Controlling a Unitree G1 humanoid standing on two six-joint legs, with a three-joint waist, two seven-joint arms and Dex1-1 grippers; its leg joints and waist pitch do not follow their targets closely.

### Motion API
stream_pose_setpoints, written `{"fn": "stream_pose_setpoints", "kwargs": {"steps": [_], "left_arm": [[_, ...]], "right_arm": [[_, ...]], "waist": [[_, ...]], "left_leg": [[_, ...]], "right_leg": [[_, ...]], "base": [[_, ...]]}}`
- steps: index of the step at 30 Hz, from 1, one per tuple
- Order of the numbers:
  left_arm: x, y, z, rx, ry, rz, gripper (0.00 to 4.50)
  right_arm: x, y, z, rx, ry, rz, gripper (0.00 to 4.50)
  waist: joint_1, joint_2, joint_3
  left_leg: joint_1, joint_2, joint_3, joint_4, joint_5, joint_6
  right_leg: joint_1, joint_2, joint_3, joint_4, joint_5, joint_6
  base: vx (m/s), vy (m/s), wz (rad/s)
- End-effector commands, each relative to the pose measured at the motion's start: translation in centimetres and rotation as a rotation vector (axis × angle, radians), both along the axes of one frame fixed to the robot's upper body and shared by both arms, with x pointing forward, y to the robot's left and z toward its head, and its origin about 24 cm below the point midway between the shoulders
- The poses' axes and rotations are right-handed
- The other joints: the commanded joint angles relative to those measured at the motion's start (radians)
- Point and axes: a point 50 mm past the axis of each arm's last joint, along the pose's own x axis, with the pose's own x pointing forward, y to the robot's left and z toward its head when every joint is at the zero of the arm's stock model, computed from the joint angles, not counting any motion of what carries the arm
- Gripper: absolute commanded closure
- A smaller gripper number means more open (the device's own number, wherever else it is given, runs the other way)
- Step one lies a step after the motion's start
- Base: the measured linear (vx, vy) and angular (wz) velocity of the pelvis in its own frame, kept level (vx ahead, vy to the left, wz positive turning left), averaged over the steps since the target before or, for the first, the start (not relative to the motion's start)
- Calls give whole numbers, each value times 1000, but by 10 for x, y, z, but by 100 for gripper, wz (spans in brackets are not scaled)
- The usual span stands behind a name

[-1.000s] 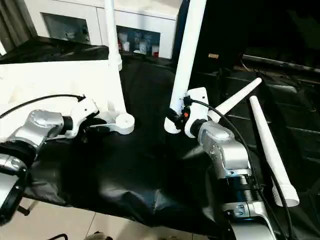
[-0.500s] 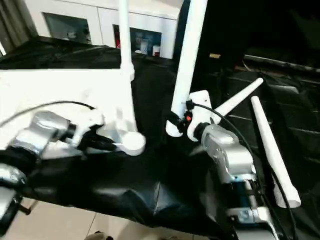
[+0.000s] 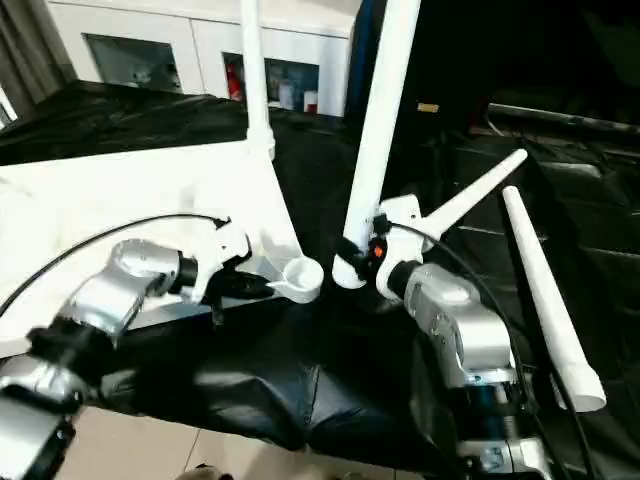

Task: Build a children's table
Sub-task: Pick table leg

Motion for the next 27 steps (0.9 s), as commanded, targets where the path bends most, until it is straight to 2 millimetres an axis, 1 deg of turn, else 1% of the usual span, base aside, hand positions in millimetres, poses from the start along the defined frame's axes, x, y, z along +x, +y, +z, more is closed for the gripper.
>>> {"fn": "stream_pose_setpoints", "kwargs": {"steps": [1, 2, 3, 4, 5, 6, 7, 9, 10, 11, 16, 18, 20, 22, 23, 27], "left_arm": [[3, 0, 10, 2, -81, -5, 346], [3, 2, 10, 11, -83, -7, 343], [4, 5, 10, 18, -91, 1, 343], [5, 7, 11, 22, -95, 7, 343], [7, 9, 12, 18, -97, 18, 343], [8, 10, 13, 14, -99, 26, 343], [8, 12, 14, 16, -96, 22, 343], [8, 14, 13, 25, -87, 10, 343], [7, 16, 13, 31, -78, -1, 343], [6, 17, 12, 37, -68, -9, 343], [0, 23, 7, 60, -19, -47, 343], [-1, 24, 6, 69, -9, -57, 343], [-3, 25, 5, 72, 0, -63, 343], [-3, 25, 4, 70, 1, -65, 343], [-4, 25, 4, 69, 8, -71, 343], [-3, 27, 2, 89, 2, -63, 343]], "right_arm": [[0, 2, 8, 8, -24, 9, 260], [0, 2, 8, 7, -24, 10, 260], [0, 2, 8, 7, -26, 11, 260], [0, 2, 9, 7, -27, 12, 260], [0, 2, 9, 6, -28, 11, 260], [0, 2, 9, 6, -28, 11, 260], [0, 1, 9, 6, -28, 11, 260], [-1, 1, 9, 6, -28, 12, 260], [-1, 1, 10, 5, -28, 12, 260], [-1, 2, 10, 5, -28, 13, 260], [0, 1, 10, 4, -29, 15, 260], [0, 1, 10, 3, -29, 16, 260], [0, 1, 11, 1, -30, 17, 260], [1, 1, 11, 0, -31, 19, 260], [1, 1, 11, -1, -31, 21, 260], [2, 1, 12, -3, -33, 25, 260]], "waist": [[-2, 6, -80], [-3, 3, -80], [-3, 6, -80], [-4, 5, -80], [-6, 9, -80], [-7, 7, -80], [-6, 10, -81], [-6, 8, -81], [-6, 11, -82], [-6, 11, -82], [-7, 12, -80], [-6, 11, -81], [-8, 8, -80], [-6, 9, -80], [-7, 6, -80], [-6, 7, -80]], "left_leg": [[12, 46, -12, -67, -129, 0], [11, 45, -13, -68, -130, -2], [11, 44, -13, -68, -133, -3], [11, 43, -13, -68, -138, -6], [11, 43, -13, -69, -139, -11], [12, 42, -12, -68, -139, -12], [12, 43, -13, -68, -135, -14], [13, 43, -13, -68, -137, -15], [12, 43, -13, -68, -131, -15], [13, 43, -13, -68, -132, -16], [15, 44, -13, -69, -145, -22], [16, 44, -13, -70, -148, -23], [14, 44, -12, -70, -147, -24], [15, 45, -12, -70, -145, -23], [14, 44, -12, -70, -144, -22], [14, 44, -12, -69, -139, -18]], "right_leg": [[56, -87, 42, -71, -104, -229], [59, -86, 42, -71, -103, -223], [58, -86, 42, -71, -109, -219], [58, -85, 42, -73, -120, -211], [58, -86, 42, -72, -125, -208], [57, -85, 43, -74, -126, -207], [57, -86, 43, -72, -117, -209], [57, -85, 42, -71, -108, -211], [57, -86, 42, -70, -98, -212], [56, -84, 42, -69, -91, -214], [55, -85, 43, -70, -101, -219], [55, -85, 42, -70, -103, -219], [56, -85, 43, -70, -105, -218], [55, -87, 43, -70, -109, -218], [55, -86, 43, -70, -109, -217], [55, -86, 43, -69, -107, -217]], "base": [[0, 0, 0], [0, 0, 0], [0, 0, 0], [0, 0, 0], [0, 0, 0], [0, 0, 0], [0, 0, 0], [0, 0, 0], [0, 0, 0], [0, 0, 0], [0, 0, 0], [0, 0, 0], [0, 0, 0], [0, 0, 0], [0, 0, 0], [0, 0, 0]]}}
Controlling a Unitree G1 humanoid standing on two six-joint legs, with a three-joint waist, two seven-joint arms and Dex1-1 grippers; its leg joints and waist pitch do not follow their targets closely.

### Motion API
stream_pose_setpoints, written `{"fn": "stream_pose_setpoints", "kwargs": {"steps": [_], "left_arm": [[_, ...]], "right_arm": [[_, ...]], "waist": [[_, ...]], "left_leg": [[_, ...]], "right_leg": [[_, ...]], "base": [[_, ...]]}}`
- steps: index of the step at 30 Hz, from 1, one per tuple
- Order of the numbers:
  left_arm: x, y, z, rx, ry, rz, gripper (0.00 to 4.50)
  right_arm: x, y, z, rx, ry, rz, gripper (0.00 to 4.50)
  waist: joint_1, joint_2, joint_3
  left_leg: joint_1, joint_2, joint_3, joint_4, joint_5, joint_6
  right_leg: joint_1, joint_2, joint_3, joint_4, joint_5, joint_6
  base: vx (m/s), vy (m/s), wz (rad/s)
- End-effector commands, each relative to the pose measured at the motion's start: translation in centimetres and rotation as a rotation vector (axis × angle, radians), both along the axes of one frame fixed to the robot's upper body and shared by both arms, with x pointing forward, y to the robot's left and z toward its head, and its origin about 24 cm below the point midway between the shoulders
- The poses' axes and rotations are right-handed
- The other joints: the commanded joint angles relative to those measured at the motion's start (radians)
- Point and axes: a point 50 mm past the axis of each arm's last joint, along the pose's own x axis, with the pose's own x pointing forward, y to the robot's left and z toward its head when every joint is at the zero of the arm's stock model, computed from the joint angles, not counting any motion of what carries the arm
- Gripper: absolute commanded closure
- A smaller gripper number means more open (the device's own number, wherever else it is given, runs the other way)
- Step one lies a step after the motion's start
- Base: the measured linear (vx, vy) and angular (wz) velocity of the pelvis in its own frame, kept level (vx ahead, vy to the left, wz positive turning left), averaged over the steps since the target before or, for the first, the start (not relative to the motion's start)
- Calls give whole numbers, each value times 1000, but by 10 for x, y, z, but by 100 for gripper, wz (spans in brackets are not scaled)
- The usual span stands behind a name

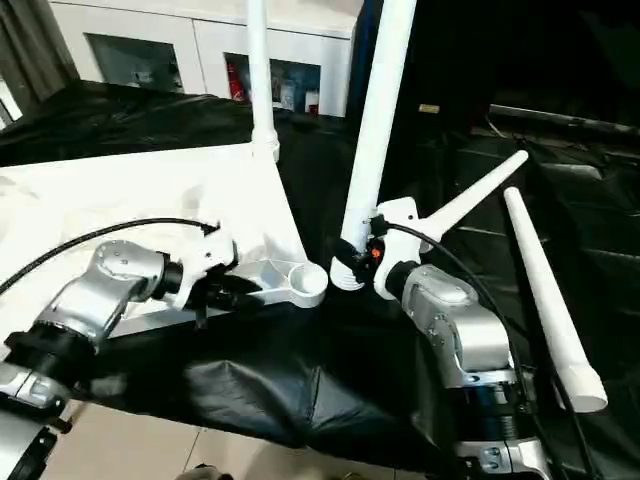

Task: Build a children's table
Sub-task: Pick table leg

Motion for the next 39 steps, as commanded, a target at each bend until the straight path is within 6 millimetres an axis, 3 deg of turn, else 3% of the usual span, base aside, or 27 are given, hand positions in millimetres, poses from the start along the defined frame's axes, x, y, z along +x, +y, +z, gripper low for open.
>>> {"fn": "stream_pose_setpoints", "kwargs": {"steps": [1, 6, 13, 16, 18, 20, 30, 39], "left_arm": [[1, -1, 0, 25, -15, -6, 343], [4, 1, -1, 19, -28, 28, 343], [5, 6, -4, 30, -29, 46, 406], [2, 6, -7, 29, -18, 46, 427], [2, 6, -7, 24, -19, 47, 442], [4, 0, -5, -13, -41, 67, 450], [3, -17, -5, -79, -66, 60, 450], [2, -17, -4, -77, -66, 42, 450]], "right_arm": [[3, 0, 10, -1, -31, 8, 260], [4, 0, 11, -1, -34, 11, 260], [5, 0, 19, 29, -78, 8, 260], [4, 8, 30, 4, -174, 105, 260], [2, 10, 29, 4, -156, 135, 260], [0, 14, 29, 52, -93, 168, 260], [3, 27, 18, 7, -14, 290, 261], [13, 30, 8, -25, 13, 260, 261]], "waist": [[-2, 6, -80], [-2, 6, -81], [-3, 9, -80], [-4, 7, -79], [-4, 8, -78], [-4, 0, -79], [-2, -8, -79], [-3, -6, -79]], "left_leg": [[13, 44, -11, -69, -138, -17], [12, 43, -11, -68, -130, -16], [15, 44, -12, -69, -145, -22], [14, 44, -12, -69, -156, -24], [13, 45, -13, -69, -158, -19], [14, 44, -12, -69, -147, -7], [10, 45, -10, -66, -122, 4], [11, 44, -9, -66, -124, -2]], "right_leg": [[55, -88, 43, -70, -107, -217], [56, -87, 43, -69, -102, -215], [54, -87, 43, -70, -111, -215], [54, -87, 43, -72, -130, -211], [54, -86, 43, -72, -129, -208], [57, -86, 43, -70, -123, -214], [54, -90, 43, -73, -152, -206], [52, -90, 42, -73, -170, -203]], "base": [[0, 0, 0], [0, 0, 0], [0, 0, 0], [0, 0, 0], [0, 0, 0], [0, 0, 0], [0, 0, 0], [0, 0, 0]]}}
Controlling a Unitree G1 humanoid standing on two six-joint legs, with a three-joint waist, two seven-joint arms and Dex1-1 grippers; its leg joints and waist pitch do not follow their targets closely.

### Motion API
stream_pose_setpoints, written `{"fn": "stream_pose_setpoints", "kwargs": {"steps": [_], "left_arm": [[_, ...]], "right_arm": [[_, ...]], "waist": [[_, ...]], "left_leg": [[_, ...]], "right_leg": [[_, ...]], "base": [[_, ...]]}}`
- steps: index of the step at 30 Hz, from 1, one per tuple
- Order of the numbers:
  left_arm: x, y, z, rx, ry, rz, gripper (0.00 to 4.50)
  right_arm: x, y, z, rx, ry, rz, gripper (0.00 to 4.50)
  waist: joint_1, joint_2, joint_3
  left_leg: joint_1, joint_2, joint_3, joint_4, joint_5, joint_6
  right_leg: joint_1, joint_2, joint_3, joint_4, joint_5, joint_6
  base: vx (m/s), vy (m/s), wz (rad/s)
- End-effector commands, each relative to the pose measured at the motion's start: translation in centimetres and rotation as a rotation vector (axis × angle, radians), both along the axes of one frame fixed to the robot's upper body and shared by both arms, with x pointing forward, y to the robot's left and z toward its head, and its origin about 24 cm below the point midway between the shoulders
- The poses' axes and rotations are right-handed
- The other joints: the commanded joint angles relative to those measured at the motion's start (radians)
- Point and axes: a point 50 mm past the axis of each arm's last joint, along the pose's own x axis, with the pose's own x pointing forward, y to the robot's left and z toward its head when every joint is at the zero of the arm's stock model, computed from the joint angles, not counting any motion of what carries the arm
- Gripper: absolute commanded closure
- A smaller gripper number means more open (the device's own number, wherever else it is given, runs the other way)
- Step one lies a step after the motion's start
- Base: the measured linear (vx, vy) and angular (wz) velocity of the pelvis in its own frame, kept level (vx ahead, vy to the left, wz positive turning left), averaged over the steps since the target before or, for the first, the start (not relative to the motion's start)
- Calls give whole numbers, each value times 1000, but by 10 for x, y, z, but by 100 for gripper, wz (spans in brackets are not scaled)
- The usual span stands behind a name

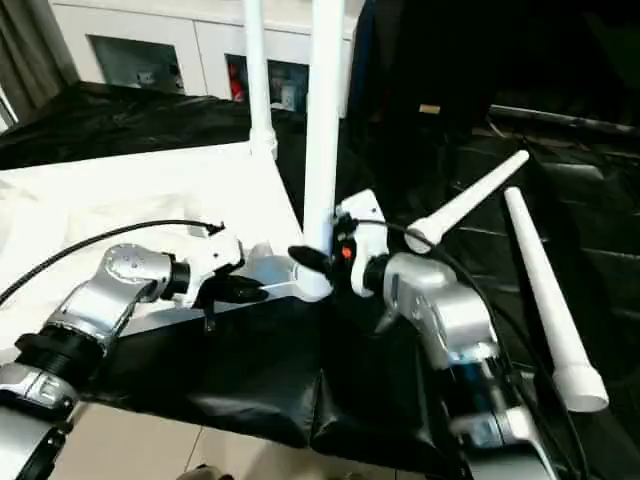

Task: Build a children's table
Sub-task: Pick table leg

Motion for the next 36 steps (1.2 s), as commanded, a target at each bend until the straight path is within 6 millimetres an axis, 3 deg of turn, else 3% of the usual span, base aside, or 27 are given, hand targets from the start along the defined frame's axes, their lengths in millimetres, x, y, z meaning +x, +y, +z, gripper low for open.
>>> {"fn": "stream_pose_setpoints", "kwargs": {"steps": [1, 6, 20, 21, 22, 23, 26, 29, 36], "left_arm": [[-2, -8, 2, -70, -16, -14, 450], [-3, -8, 2, -69, -13, -24, 450], [-1, -8, 2, -76, -50, 8, 450], [-1, -7, 2, -75, -51, 9, 450], [0, -7, 3, -75, -52, 10, 450], [0, -6, 3, -76, -60, 18, 450], [2, -5, 4, -79, -72, 30, 450], [4, -4, 5, -77, -89, 46, 450], [7, -1, 8, -77, -108, 60, 450]], "right_arm": [[5, 1, 0, -9, -16, -17, 261], [11, 3, -4, 28, -2, -39, 261], [8, 2, -29, 102, 66, -63, 261], [8, 1, -31, 110, 70, -67, 261], [7, 1, -33, 116, 73, -70, 261], [6, 1, -36, 136, 78, -78, 261], [4, -1, -43, 180, 88, -101, 261], [-1, -4, -55, 216, 83, -146, 261], [-12, -2, -72, 287, 54, -194, 261]], "waist": [[-3, -6, -80], [-4, -4, -82], [-4, -7, -79], [-2, -1, -80], [-4, -5, -80], [-2, 2, -81], [-2, 0, -81], [-1, 8, -80], [-4, 11, -80]], "left_leg": [[10, 45, -10, -66, -119, 0], [9, 45, -9, -64, -98, 9], [11, 46, -8, -66, -135, 7], [11, 46, -10, -67, -131, 7], [10, 46, -9, -67, -129, 8], [10, 45, -10, -66, -129, 8], [9, 45, -10, -66, -139, 10], [11, 47, -11, -68, -161, 6], [11, 46, -14, -73, -198, 2]], "right_leg": [[53, -90, 43, -73, -157, -205], [53, -88, 41, -67, -95, -222], [52, -90, 42, -75, -169, -210], [53, -90, 41, -73, -163, -210], [52, -89, 41, -73, -152, -213], [52, -90, 41, -72, -145, -217], [53, -91, 41, -73, -139, -223], [49, -94, 41, -77, -166, -223], [49, -92, 40, -83, -220, -213]], "base": [[0, 0, 0], [0, 0, 0], [0, 0, 0], [0, 0, 0], [0, 0, 0], [0, 0, 0], [0, 0, 0], [0, 0, 0], [0, 0, 0]]}}
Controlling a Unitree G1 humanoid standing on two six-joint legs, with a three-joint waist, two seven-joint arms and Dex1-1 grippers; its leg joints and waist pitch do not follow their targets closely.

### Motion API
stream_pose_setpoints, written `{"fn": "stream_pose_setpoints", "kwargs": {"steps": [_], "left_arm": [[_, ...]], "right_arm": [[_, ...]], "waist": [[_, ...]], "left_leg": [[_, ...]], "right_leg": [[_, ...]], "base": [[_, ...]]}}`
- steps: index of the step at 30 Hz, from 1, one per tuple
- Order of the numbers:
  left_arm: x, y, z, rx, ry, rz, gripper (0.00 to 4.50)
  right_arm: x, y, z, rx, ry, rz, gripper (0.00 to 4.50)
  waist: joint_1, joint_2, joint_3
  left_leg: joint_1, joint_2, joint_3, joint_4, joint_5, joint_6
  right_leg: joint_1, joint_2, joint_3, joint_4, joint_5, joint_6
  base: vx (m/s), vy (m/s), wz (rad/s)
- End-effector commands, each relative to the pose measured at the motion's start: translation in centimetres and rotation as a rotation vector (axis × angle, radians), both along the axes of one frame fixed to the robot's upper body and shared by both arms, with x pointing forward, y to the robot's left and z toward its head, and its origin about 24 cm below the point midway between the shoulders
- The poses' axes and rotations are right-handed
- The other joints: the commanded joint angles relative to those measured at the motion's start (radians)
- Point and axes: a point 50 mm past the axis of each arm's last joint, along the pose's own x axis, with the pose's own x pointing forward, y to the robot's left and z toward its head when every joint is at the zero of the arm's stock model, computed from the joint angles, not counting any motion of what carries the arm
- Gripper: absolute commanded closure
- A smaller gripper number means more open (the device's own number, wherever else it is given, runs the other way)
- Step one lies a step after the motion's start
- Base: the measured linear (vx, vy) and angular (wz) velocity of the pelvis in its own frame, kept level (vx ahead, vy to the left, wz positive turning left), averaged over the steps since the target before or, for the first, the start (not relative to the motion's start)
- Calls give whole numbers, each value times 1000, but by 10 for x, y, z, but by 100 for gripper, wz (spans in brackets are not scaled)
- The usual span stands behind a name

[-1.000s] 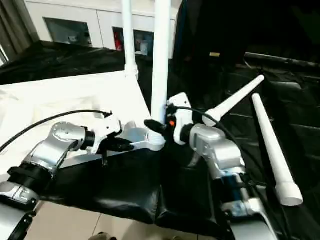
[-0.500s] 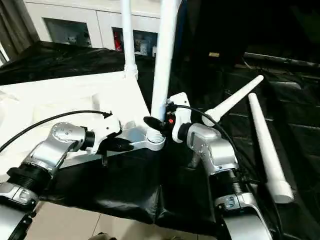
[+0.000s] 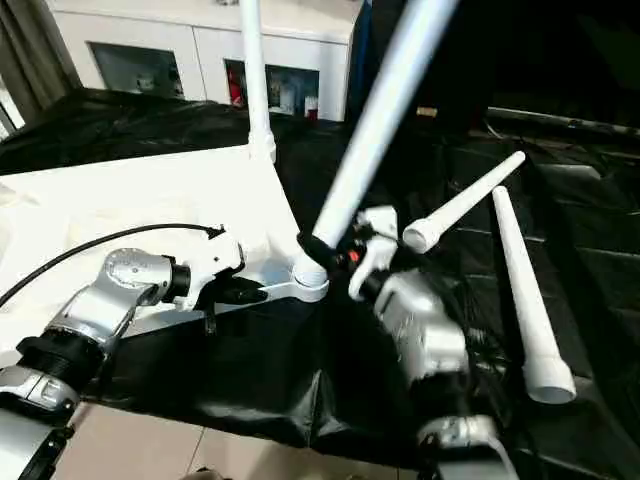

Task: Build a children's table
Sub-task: Pick table leg

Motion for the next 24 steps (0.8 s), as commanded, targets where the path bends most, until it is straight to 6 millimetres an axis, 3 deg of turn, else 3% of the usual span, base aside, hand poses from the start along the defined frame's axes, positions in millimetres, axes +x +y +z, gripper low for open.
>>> {"fn": "stream_pose_setpoints", "kwargs": {"steps": [1, 6, 13, 15, 16, 19, 20, 21, 24], "left_arm": [[8, -2, 13, -80, -79, 49, 450], [8, -2, 13, -80, -83, 54, 450], [8, -1, 12, -67, -87, 46, 450], [8, -1, 12, -59, -91, 43, 450], [8, -1, 12, -58, -92, 42, 450], [8, -2, 11, -45, -97, 35, 450], [8, -2, 11, -46, -97, 33, 450], [7, -2, 11, -45, -97, 28, 450], [6, -3, 10, -45, -98, 22, 450]], "right_arm": [[-12, 0, -28, -31, 100, -1, 261], [-20, 1, -41, -51, 77, -12, 261], [-24, 8, -37, -159, -13, 61, 261], [-25, 12, -34, -196, -33, 106, 261], [-24, 12, -33, -200, -34, 111, 261], [-21, 15, -30, -225, -40, 148, 261], [-20, 15, -30, -227, -40, 155, 261], [-18, 16, -28, -233, -37, 169, 261], [-15, 18, -26, -263, -20, 227, 261]], "waist": [[-1, 1, -70], [-2, 8, -70], [-2, 11, -70], [-3, 3, -69], [-2, 7, -69], [-3, -1, -68], [-2, 1, -68], [-5, -8, -66], [-5, -9, -65]], "left_leg": [[10, 47, -15, -73, -203, 2], [10, 47, -16, -74, -221, 4], [10, 48, -17, -78, -235, 6], [10, 47, -16, -79, -240, 7], [10, 47, -17, -78, -234, 8], [9, 48, -16, -78, -235, 14], [9, 48, -17, -79, -241, 14], [9, 48, -16, -80, -247, 15], [11, 49, -17, -80, -253, 15]], "right_leg": [[46, -90, 40, -84, -224, -212], [44, -90, 40, -87, -235, -214], [44, -88, 40, -88, -249, -205], [43, -86, 39, -90, -258, -200], [43, -88, 41, -89, -263, -197], [42, -90, 41, -91, -283, -191], [40, -91, 42, -93, -297, -189], [40, -89, 41, -95, -316, -184], [36, -90, 42, -96, -341, -179]], "base": [[0, 0, 0], [0, 0, 0], [0, 0, 0], [0, 0, 0], [0, 0, 0], [0, 0, 0], [0, 0, 0], [0, 0, 0], [0, 0, 0]]}}
